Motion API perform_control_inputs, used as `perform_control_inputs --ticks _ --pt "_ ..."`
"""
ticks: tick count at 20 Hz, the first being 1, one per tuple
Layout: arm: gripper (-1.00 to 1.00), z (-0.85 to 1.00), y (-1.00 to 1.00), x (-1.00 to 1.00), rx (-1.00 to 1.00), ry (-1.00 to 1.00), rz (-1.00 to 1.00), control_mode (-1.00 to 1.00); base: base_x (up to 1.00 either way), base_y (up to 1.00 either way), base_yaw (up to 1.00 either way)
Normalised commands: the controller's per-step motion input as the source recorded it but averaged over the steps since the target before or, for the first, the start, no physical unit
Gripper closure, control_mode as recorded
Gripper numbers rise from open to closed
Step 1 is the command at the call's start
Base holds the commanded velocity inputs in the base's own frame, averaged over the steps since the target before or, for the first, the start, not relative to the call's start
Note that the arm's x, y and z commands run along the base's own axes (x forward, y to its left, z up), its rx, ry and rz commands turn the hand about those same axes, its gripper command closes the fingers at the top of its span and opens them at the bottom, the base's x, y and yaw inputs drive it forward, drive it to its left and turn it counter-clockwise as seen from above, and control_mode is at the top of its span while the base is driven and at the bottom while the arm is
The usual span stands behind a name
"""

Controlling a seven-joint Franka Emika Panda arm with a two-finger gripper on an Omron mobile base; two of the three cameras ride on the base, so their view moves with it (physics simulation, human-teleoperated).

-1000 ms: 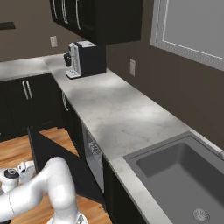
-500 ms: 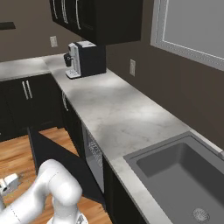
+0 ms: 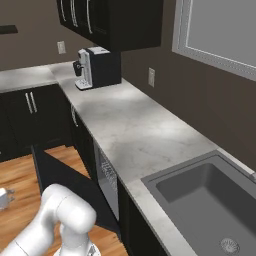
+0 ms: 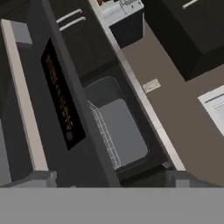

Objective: Open the dishwasher door and pull out the top rack.

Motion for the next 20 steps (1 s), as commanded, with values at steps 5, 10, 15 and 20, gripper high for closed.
perform_control_inputs --ticks 5,10,15,20 --pt "-1.00 1.00 0.00 0.00 0.00 0.31 -0.09 -1.00 0.00 0.00 0.00" --pt "-1.00 0.88 -0.11 0.18 0.00 0.29 -0.13 -1.00 0.00 0.00 0.00" --pt "-1.00 0.57 -0.16 0.46 0.00 0.16 -0.13 -1.00 0.00 0.00 0.00" --pt "-1.00 0.32 -0.27 0.61 0.00 0.10 -0.11 -1.00 0.00 0.00 0.00"
